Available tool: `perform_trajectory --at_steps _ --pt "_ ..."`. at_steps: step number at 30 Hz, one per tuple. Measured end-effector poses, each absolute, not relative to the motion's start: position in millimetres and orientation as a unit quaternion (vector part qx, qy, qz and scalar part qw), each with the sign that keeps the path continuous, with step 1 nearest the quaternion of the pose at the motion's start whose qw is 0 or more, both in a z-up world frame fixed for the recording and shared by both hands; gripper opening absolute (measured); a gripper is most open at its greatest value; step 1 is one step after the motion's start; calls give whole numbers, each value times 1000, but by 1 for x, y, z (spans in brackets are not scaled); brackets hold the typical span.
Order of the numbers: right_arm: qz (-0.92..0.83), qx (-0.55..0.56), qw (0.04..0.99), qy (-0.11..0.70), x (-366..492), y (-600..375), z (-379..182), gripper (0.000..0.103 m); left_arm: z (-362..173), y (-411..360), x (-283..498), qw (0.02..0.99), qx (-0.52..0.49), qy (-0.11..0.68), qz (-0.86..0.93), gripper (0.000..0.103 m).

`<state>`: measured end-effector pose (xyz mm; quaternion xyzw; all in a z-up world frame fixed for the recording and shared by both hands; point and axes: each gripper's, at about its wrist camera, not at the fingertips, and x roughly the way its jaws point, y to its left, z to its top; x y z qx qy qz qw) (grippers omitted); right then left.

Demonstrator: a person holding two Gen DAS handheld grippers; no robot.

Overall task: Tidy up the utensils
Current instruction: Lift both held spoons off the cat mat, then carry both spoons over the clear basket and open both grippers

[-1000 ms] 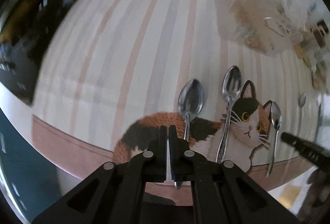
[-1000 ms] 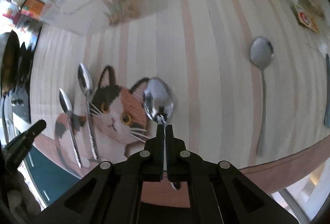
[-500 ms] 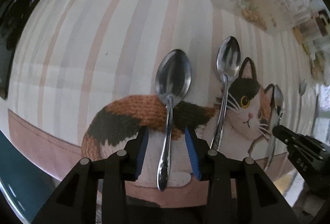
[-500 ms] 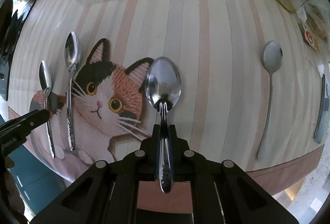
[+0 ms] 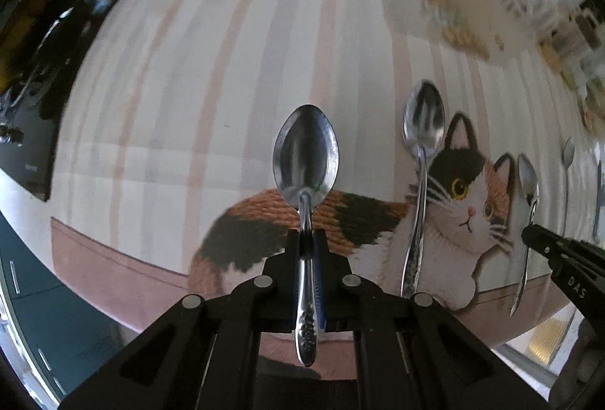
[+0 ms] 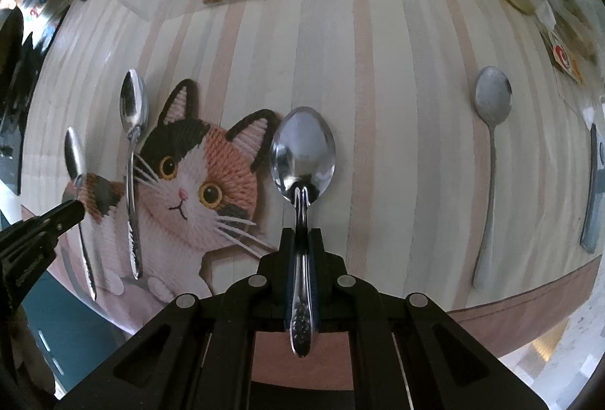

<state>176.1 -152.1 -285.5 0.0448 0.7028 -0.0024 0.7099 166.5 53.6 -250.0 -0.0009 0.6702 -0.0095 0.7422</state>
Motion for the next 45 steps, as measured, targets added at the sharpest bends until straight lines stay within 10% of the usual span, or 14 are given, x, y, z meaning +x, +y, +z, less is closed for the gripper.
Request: perform_trajectory --at_steps 22,38,41,45 --pt "39 123 814 566 279 -178 -122 1 -76 16 286 851 -37 519 -78 4" --pt "14 178 799 574 380 -191 -138 2 -111 16 362 816 -51 571 -79 8" --pt "1 179 801 571 360 -206 -136 2 -115 26 341 827 -27 560 -34 24" --pt "-34 178 804 566 318 -236 -139 12 -128 36 305 844 -2 536 16 82"
